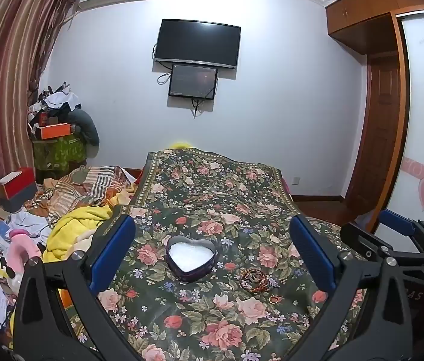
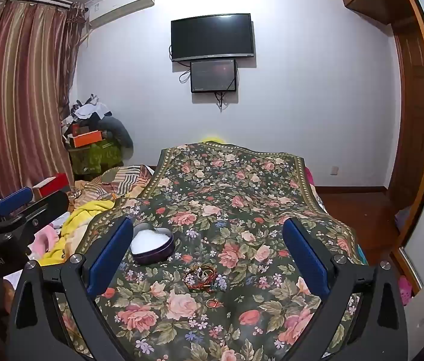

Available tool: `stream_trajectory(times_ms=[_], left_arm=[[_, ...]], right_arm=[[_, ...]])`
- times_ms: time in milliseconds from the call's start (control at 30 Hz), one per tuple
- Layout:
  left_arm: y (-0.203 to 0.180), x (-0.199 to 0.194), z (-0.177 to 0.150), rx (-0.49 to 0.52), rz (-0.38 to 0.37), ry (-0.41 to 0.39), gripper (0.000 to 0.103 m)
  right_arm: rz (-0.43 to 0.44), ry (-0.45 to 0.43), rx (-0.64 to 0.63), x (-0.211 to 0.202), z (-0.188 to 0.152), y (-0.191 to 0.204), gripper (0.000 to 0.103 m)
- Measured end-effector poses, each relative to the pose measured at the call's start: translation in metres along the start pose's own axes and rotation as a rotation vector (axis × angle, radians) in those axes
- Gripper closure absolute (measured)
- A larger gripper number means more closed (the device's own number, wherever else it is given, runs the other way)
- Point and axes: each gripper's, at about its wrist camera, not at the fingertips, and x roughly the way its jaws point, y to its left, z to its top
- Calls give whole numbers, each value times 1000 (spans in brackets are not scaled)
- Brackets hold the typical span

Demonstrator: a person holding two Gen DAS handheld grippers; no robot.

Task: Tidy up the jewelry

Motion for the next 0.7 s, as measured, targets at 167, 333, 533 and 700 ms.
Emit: stream_trajectory(times_ms=[167,333,533,700], left_arm=[[0,0,0,2,-2,3,0],[0,0,0,3,-1,4,0],[8,1,1,1,-2,7,0],[5,0,2,2,7,7,0]], right_arm=[[-1,1,-1,1,0,0,4],[1,5,-1,1,0,0,4],[1,5,0,1,0,0,4],[2,4,1,1,0,0,4]])
